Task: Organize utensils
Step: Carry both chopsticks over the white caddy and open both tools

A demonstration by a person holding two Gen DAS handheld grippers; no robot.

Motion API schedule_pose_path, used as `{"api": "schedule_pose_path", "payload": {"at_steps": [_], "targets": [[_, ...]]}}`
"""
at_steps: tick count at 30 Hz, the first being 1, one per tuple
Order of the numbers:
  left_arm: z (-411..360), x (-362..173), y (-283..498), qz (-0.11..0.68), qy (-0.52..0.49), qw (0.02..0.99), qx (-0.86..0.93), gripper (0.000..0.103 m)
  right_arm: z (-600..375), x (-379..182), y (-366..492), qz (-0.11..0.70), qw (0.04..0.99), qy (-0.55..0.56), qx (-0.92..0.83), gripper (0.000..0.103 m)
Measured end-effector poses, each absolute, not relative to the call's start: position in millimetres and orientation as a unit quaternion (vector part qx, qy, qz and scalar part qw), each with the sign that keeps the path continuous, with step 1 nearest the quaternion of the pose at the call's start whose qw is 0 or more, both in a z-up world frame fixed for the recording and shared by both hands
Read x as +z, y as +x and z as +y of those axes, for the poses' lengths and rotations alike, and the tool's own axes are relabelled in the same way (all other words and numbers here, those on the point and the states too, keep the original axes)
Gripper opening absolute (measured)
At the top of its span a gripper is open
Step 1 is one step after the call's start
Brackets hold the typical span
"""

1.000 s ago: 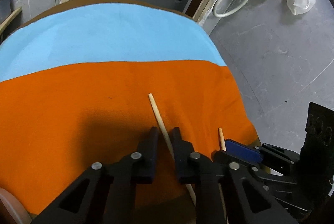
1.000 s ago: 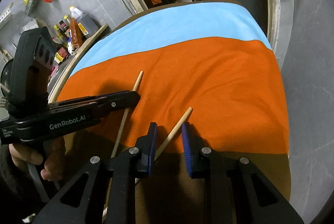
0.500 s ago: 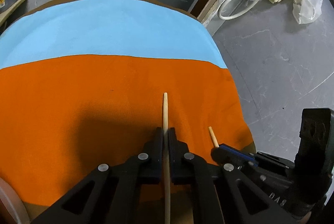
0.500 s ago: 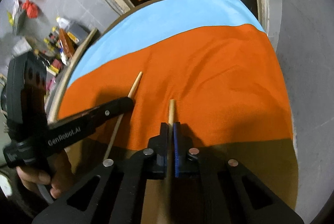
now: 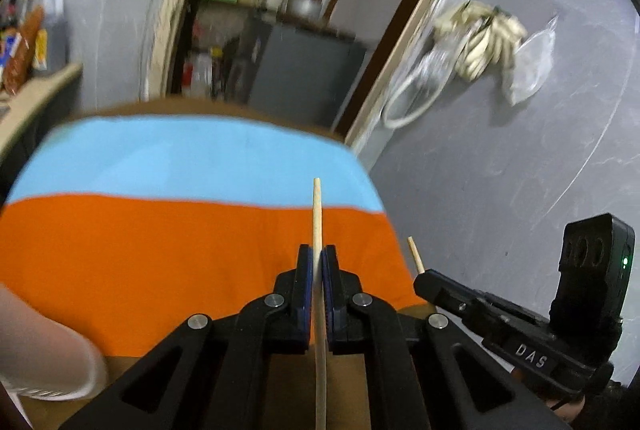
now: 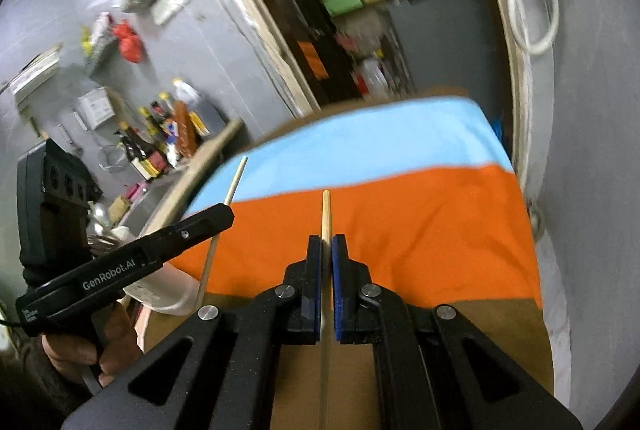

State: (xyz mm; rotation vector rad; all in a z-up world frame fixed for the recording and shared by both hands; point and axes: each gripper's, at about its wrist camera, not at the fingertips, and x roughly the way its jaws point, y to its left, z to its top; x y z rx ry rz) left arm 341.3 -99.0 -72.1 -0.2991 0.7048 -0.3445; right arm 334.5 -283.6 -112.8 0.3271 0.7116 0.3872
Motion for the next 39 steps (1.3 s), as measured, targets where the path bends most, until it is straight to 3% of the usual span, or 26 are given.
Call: {"api": "schedule_pose_path", "payload": {"at_steps": [19,28,39], "targets": [[29,49,266,0.171,-0.152,0.967,-0.114,0.005,-177,35,310,0.138,0.932,0.193,0.272,0.004],[120,63,251,0.1,-0.18,0.976,-0.069,0.005,-96,43,306,0.067,0.939,0.209,0.265,0.004],[166,32,259,0.032,-0.202,0.978,-0.044,0.005,-60,23,291,-0.021,0.957,0.203,0.206,0.004]]}}
